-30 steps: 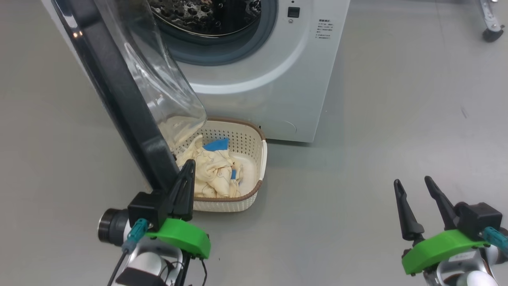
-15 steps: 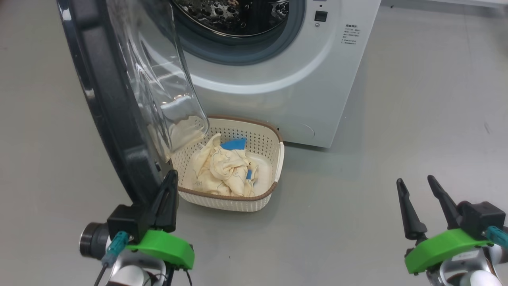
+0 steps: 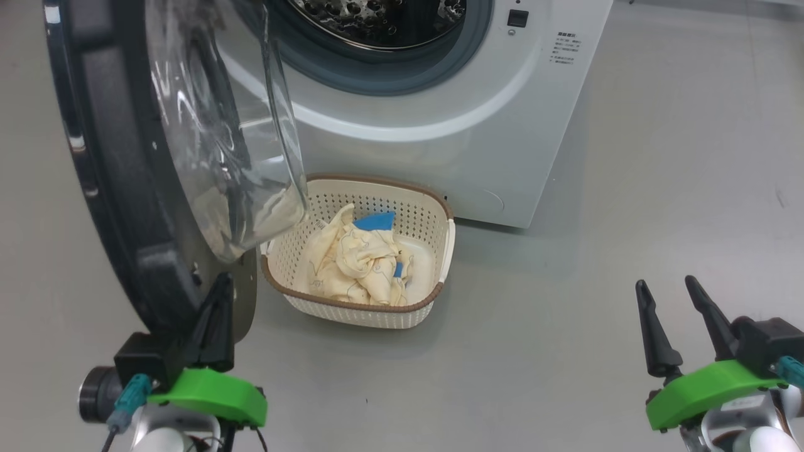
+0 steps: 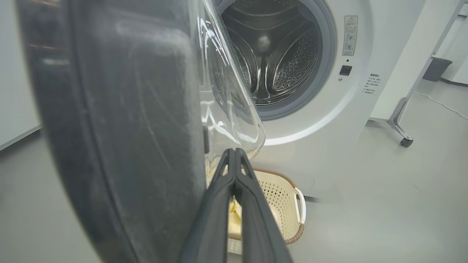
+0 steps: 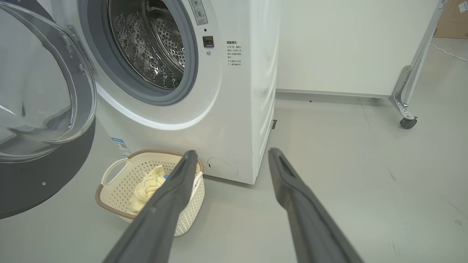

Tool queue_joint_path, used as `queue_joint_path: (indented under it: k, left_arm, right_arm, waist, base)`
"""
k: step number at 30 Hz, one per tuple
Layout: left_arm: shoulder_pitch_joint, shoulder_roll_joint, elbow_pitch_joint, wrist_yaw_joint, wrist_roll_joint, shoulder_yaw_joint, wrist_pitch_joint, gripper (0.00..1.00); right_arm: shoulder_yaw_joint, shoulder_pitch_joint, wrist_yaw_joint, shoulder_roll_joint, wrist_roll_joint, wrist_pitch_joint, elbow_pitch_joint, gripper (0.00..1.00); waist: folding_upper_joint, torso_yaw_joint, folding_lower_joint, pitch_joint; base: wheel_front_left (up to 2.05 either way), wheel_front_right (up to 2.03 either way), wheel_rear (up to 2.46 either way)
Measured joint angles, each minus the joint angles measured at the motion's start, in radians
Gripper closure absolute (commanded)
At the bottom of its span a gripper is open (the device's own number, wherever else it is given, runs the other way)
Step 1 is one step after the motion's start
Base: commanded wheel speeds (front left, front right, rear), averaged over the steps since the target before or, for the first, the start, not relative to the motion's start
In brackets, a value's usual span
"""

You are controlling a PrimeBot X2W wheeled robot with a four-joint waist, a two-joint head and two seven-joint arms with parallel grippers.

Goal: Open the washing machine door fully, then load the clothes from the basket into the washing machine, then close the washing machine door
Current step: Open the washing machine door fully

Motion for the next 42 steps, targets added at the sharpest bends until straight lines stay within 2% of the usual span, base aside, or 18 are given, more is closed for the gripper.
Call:
queue_joint_path:
  k: [27, 42]
  left_arm:
    - [0.1, 0.082, -0.048, 0.0, -0.082, 0.208, -0.017, 1.0]
    - [0.112, 0.119, 0.02, 0.0, -0.156, 0.312, -0.028, 1.0]
  right_arm:
    - [-0.02, -0.003, 0.0, 0.0, 0.0, 0.0, -0.006, 0.0]
    - [-0.028, -0.008, 0.0, 0.0, 0.001, 0.0, -0.007, 0.0]
  waist:
    - [0.0, 0.017, 0.0, 0.026]
    - [0.0, 0.02, 0.0, 0.023]
  base:
    - [0.0, 0.0, 0.0]
    - [0.0, 0.0, 0.0]
